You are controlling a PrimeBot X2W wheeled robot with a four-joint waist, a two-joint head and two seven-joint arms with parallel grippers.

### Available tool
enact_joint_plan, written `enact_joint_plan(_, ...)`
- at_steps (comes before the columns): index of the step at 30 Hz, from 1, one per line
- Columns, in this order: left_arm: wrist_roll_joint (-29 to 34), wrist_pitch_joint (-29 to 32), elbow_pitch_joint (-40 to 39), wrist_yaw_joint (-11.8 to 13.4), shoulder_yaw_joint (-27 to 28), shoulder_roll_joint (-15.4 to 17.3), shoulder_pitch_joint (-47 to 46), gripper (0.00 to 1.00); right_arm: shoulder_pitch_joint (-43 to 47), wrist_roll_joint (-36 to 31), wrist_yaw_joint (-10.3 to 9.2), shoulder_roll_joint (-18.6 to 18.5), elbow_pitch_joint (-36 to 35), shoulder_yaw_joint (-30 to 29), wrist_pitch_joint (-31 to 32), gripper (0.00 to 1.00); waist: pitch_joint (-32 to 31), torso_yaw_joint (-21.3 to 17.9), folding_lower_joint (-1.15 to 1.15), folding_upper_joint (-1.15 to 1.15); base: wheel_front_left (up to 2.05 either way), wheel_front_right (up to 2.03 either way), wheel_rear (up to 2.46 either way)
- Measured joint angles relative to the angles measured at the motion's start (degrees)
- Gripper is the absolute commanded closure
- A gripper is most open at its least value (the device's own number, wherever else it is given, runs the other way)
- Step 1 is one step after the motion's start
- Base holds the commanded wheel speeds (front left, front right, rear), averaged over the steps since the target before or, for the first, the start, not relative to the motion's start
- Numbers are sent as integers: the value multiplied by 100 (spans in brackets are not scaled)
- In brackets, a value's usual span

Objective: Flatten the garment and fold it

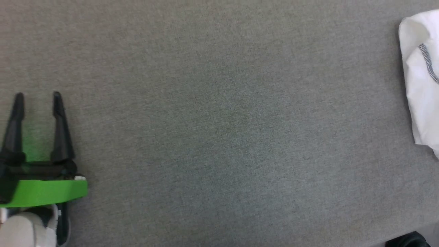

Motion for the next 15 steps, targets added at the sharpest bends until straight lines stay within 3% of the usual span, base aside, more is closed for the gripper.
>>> enact_joint_plan(10,-69,-185,701,33,-224,-321,142,0,56,1269,0,665,-1814,469,-1273,0,-1126,212,-1,0,0,0,0)
enact_joint_plan(15,-77,-233,912,103,-297,-436,151,0,580,1538,-1,1455,-2856,522,-1727,0,-1729,398,-1,0,0,0,0)
